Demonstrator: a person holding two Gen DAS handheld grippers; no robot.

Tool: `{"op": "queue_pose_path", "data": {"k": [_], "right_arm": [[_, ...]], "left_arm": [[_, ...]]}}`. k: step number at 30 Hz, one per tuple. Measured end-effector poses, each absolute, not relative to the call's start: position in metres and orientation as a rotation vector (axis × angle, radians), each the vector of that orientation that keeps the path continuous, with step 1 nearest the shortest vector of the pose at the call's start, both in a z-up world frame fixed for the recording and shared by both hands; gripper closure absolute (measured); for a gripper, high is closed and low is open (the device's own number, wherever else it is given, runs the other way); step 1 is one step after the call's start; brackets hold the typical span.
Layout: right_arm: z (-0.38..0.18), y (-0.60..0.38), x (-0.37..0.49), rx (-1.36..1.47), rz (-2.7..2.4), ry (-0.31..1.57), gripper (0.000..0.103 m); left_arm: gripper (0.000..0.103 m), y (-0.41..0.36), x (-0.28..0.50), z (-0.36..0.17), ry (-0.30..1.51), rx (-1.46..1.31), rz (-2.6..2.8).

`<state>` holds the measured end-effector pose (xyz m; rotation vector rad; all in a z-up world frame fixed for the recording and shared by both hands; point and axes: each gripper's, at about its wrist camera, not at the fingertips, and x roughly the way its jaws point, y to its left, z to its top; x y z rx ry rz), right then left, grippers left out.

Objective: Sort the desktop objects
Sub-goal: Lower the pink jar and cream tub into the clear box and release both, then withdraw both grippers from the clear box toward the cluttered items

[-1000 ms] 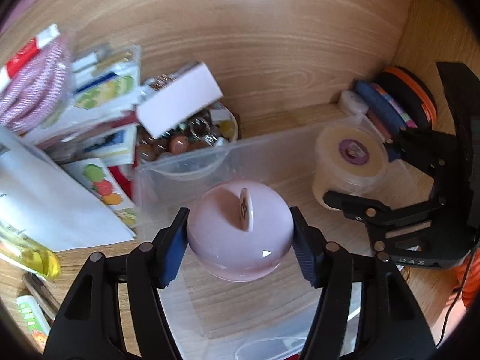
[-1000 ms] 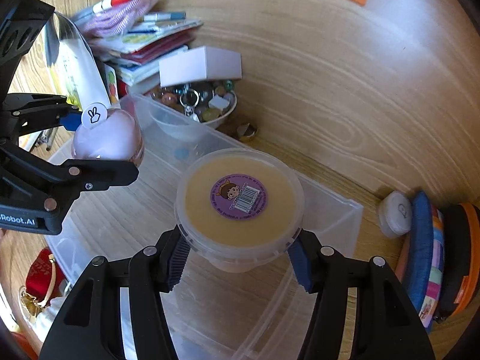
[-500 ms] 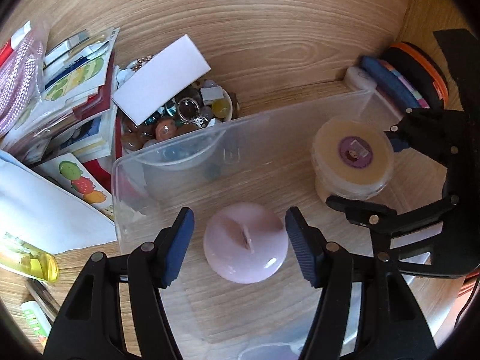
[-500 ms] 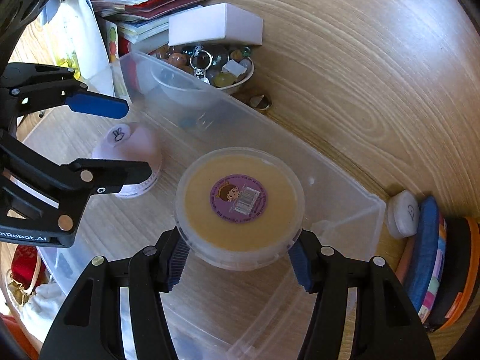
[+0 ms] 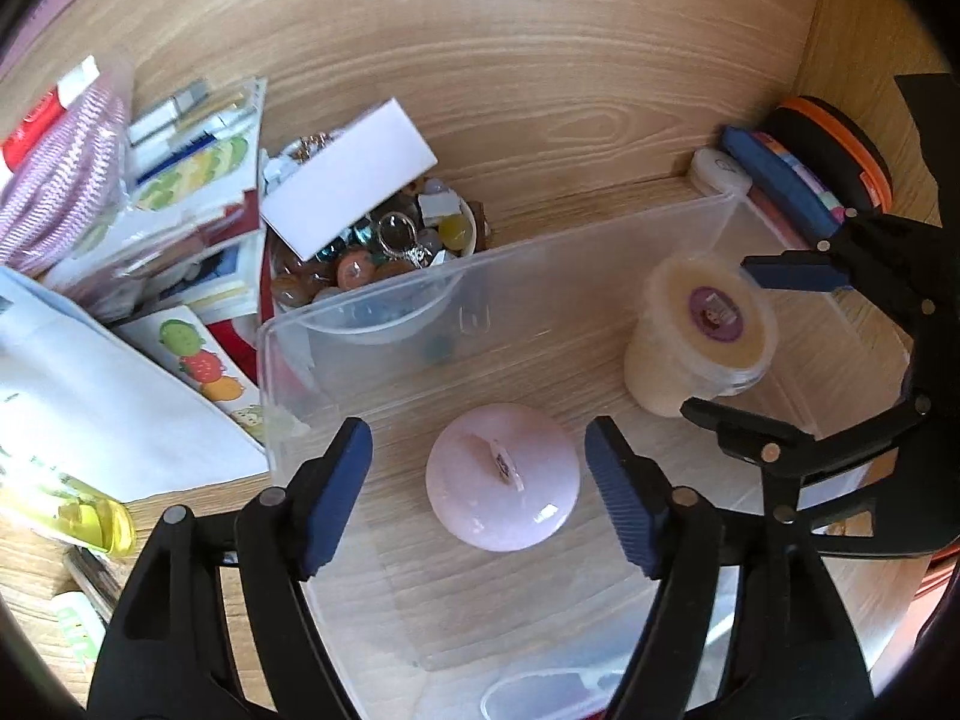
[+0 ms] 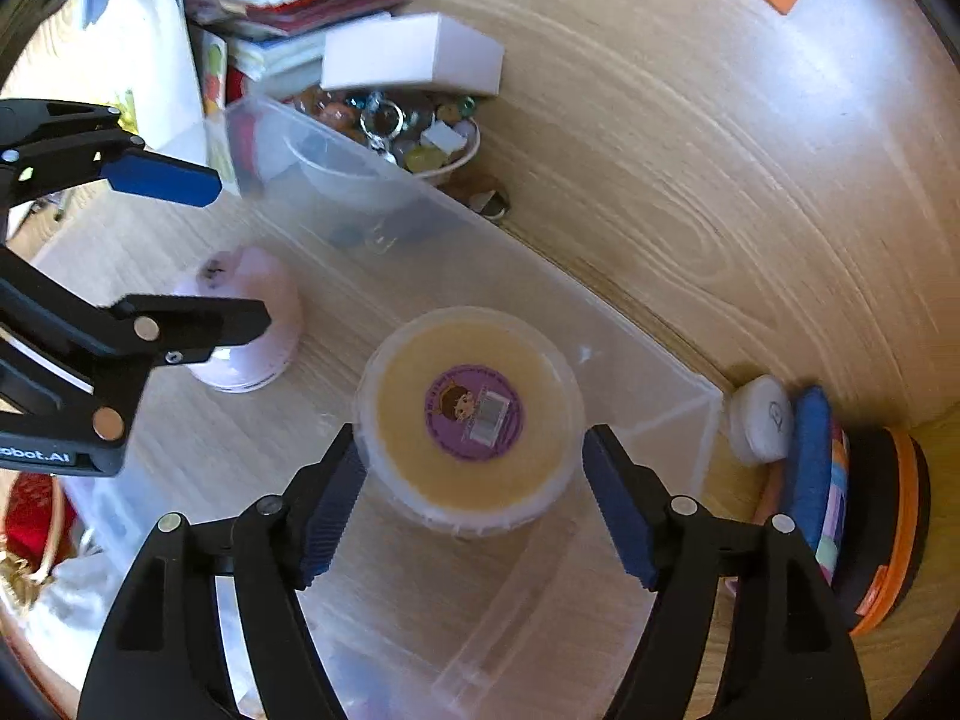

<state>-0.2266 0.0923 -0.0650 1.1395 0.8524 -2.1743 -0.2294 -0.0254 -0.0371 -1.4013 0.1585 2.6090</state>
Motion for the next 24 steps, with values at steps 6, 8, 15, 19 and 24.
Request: {"op": "queue_pose_path", "data": {"k": [6,8,15,19,24], "right_arm": [[-0.054,0.091,-0.208,1.088,-2.219,0.845,0.027],[-0.048,0.094,-0.196,1.06,-2.232,0.849,0.027],[-0.029,0.108,-0.152,0.932,-2.285,0.888,0.027],[-0.02,0.123,-0.131,0.868,-2.309,0.844,0.023],[-0.014,0.131,-0.1,0.815,-2.34,0.801,0.023]], "left_arm": [[0.029,-0.022,-0.213,-0.019,0.156,-1.342,2.629],[0.029,-0.02,-0.208,-0.013,0.148,-1.329,2.635],[0.021,-0.02,-0.173,0.007,0.147,-1.274,2.686],[0.015,-0.019,-0.149,0.016,0.13,-1.233,2.691],[0.012,-0.022,-0.119,0.023,0.14,-1.195,2.74]]}}
